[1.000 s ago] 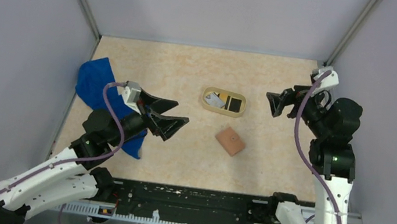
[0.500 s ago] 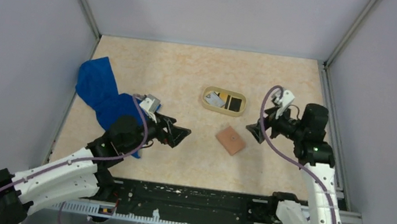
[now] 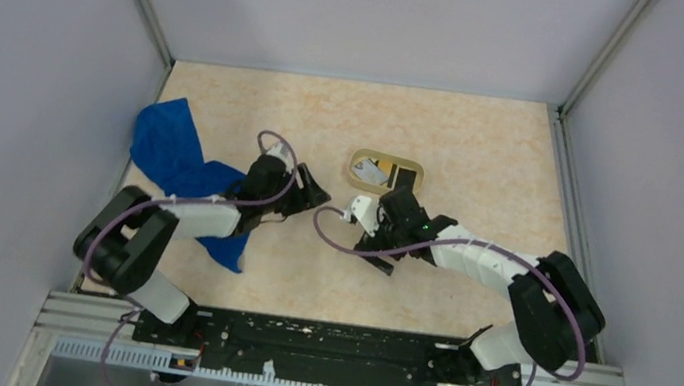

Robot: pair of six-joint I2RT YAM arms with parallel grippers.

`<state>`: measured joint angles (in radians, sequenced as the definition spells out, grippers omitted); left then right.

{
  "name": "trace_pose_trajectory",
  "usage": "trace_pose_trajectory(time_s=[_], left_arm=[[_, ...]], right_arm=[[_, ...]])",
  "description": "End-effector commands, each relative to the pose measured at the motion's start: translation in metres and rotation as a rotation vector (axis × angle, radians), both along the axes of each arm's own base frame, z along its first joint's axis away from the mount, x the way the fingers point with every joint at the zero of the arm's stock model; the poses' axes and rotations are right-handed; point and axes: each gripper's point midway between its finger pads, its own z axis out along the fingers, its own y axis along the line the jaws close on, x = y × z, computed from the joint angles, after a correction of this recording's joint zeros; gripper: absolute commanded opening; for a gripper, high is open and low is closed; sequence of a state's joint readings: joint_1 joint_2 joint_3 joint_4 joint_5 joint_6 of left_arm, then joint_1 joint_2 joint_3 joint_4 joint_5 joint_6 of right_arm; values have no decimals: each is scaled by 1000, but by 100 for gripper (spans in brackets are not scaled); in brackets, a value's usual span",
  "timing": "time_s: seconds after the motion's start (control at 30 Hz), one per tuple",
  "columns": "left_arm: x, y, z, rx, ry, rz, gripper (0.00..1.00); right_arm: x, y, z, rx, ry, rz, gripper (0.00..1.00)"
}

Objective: Put the credit cards into the card holder
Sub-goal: Reset both arms

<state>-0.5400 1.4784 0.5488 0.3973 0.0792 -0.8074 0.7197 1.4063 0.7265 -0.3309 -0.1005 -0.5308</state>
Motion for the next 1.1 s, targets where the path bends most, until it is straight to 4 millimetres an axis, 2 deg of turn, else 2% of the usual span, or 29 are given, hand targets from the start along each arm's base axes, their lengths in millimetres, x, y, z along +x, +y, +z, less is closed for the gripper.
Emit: trace_pose_trajectory(time_s=[0.0, 0.13, 0.23, 0.3, 0.4, 0.47, 0.57, 0.7, 0.8, 0.87, 1.07], left_arm=[[65, 2, 10, -24, 51, 193, 73], [115, 15, -15, 14, 159, 347, 71], [140, 16, -42, 41, 237, 370, 57], [152, 8, -55, 32, 271, 327, 52], [158, -20, -66, -21, 324, 208, 47], [158, -37, -76, -53, 363, 141, 44], [155, -63, -78, -78, 374, 57, 42], [139, -97, -80, -74, 393, -20, 42], [123, -116, -84, -83, 410, -23, 42], [117, -128, -85, -86, 409, -10, 42], [95, -183, -85, -107, 409, -9, 42]], right_arm=[[49, 1, 15, -35, -154, -169, 94], [44, -7, -3, -85, -113, -182, 87], [51, -23, -4, -97, -103, -236, 76], [60, -38, 0, -93, -108, -288, 67], [70, -62, 4, -94, -117, -341, 62], [74, -80, 5, -98, -126, -377, 59], [76, -108, 6, -91, -124, -437, 56], [78, -156, 5, -82, -112, -540, 53], [76, -186, 7, -85, -116, -601, 52], [75, -199, 9, -66, -116, -620, 52], [72, -247, 13, -45, -111, -724, 52]])
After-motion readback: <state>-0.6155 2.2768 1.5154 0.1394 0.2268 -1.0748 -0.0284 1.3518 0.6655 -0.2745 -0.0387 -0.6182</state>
